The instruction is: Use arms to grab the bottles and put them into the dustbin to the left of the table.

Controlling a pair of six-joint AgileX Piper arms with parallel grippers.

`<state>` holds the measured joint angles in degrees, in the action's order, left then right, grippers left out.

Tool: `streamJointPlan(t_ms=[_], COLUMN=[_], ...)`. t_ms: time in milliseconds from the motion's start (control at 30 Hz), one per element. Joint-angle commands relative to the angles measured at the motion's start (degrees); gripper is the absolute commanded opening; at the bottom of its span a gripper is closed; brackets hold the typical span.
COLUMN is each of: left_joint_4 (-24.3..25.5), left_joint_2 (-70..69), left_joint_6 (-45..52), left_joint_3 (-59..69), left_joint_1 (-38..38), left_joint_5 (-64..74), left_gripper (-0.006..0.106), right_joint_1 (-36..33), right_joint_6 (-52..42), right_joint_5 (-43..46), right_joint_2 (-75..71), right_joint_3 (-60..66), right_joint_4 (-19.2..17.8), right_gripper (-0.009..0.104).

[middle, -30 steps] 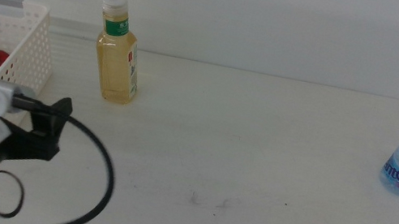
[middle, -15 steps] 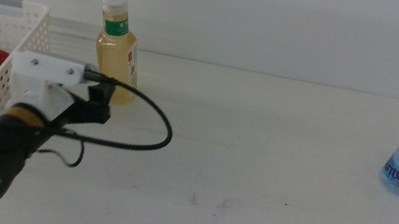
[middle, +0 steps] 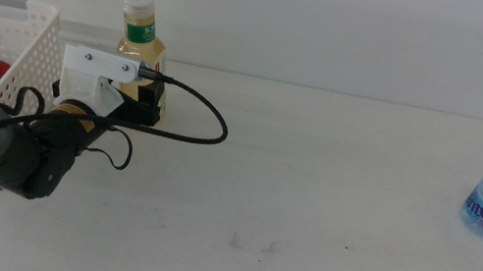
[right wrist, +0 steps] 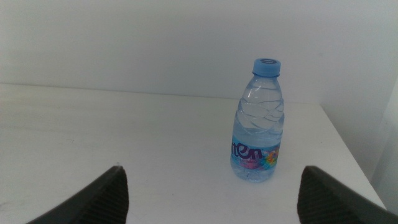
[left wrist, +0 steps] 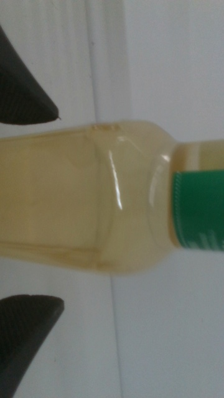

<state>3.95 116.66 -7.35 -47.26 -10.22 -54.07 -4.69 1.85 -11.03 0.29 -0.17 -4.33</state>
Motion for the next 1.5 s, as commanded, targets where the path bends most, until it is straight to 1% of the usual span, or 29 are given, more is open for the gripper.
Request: streamJointPlan(t_ms=[0, 300, 600, 667, 733, 800, 900, 967, 1000, 1033, 1067, 1100, 1133, 1167, 1233, 1300, 1333, 1367, 1400, 1433, 1467], left_joint_4=[0.8, 2.8, 3.3, 3.4, 3.4, 3.4, 6.4, 10.5, 12.3, 15.0, 18.4, 20.9, 24.3, 27.6, 32.1, 34.0, 34.0, 32.9, 30.4, 25.1, 18.8], left_joint_2=[1.5, 5.5, 13.8, 14.8, 15.0, 14.4, 10.4, 4.7, 2.0, -1.9, -6.1, -10.3, -14.3, -18.0, -24.0, -29.2, -31.8, -34.1, -35.9, -37.7, -39.2], left_joint_6=[-0.2, -0.4, -0.4, -0.4, -0.4, -1.1, -4.4, -8.1, -10.7, -15.0, -21.4, -26.5, -33.3, -37.8, -40.4, -39.7, -38.3, -36.5, -34.3, -28.9, -20.2], left_joint_3=[-1.8, -6.2, -16.0, -17.0, -16.8, -16.3, -13.9, -11.0, -9.4, -7.8, -6.5, -5.9, -5.5, -5.5, -5.5, -5.5, -5.7, -6.4, -7.6, -9.6, -12.4], left_joint_1=[0.9, 2.0, 2.1, 2.1, 2.1, 2.1, 2.1, 2.1, 2.1, 2.1, 1.8, 1.6, 1.0, 0.3, -1.1, -2.0, -2.4, -2.4, -1.9, -0.7, 0.9], left_joint_5=[-0.1, 0.1, 0.1, 0.9, 0.5, 0.8, 4.2, 9.5, 12.8, 17.6, 23.1, 30.1, 38.3, 46.2, 57.7, 64.5, 66.8, 68.5, 70.3, 73.3, 77.3], left_gripper=[0.093, 0.093, 0.093, 0.09, 0.083, 0.069, 0.037, 0.018, 0.011, 0.003, -0.002, -0.002, -0.002, -0.002, -0.002, -0.002, -0.002, -0.002, -0.002, -0.002, -0.002], right_joint_1=[0.2, 0.2, 0.2, 0.2, 0.2, 0.2, 0.2, 0.2, 0.2, 0.2, 0.2, 0.2, 0.2, 0.2, 0.2, 0.2, 0.2, 0.2, 0.2, 0.2, 0.2], right_joint_6=[-0.2, -0.2, -0.2, -0.2, -0.2, -0.2, -0.2, -0.2, -0.2, -0.2, -0.2, -0.2, -0.2, -0.2, -0.2, -0.2, -0.2, -0.2, -0.2, -0.2, -0.2], right_joint_5=[0.7, 0.7, 0.7, 0.7, 0.7, 0.7, 0.7, 0.7, 0.7, 0.7, 0.7, 0.7, 0.7, 0.7, 0.7, 0.7, 0.7, 0.7, 0.7, 0.7, 0.7], right_joint_2=[-0.3, -0.3, -0.3, -0.3, -0.3, -0.3, -0.3, -0.3, -0.3, -0.3, -0.3, -0.3, -0.3, -0.3, -0.3, -0.3, -0.3, -0.3, -0.3, -0.3, -0.3], right_joint_3=[0.2, 0.2, 0.2, 0.2, 0.2, 0.2, 0.2, 0.2, 0.2, 0.2, 0.2, 0.2, 0.2, 0.2, 0.2, 0.2, 0.2, 0.2, 0.2, 0.2, 0.2], right_joint_4=[-0.4, -0.4, -0.4, -0.4, -0.4, -0.4, -0.4, -0.4, -0.4, -0.4, -0.4, -0.4, -0.4, -0.4, -0.4, -0.4, -0.4, -0.4, -0.4, -0.4, -0.4], right_gripper=[0.09, 0.09, 0.09, 0.09, 0.09, 0.09, 0.09, 0.09, 0.09, 0.09, 0.09, 0.09, 0.09, 0.09, 0.09, 0.09, 0.09, 0.09, 0.09, 0.09, 0.09])
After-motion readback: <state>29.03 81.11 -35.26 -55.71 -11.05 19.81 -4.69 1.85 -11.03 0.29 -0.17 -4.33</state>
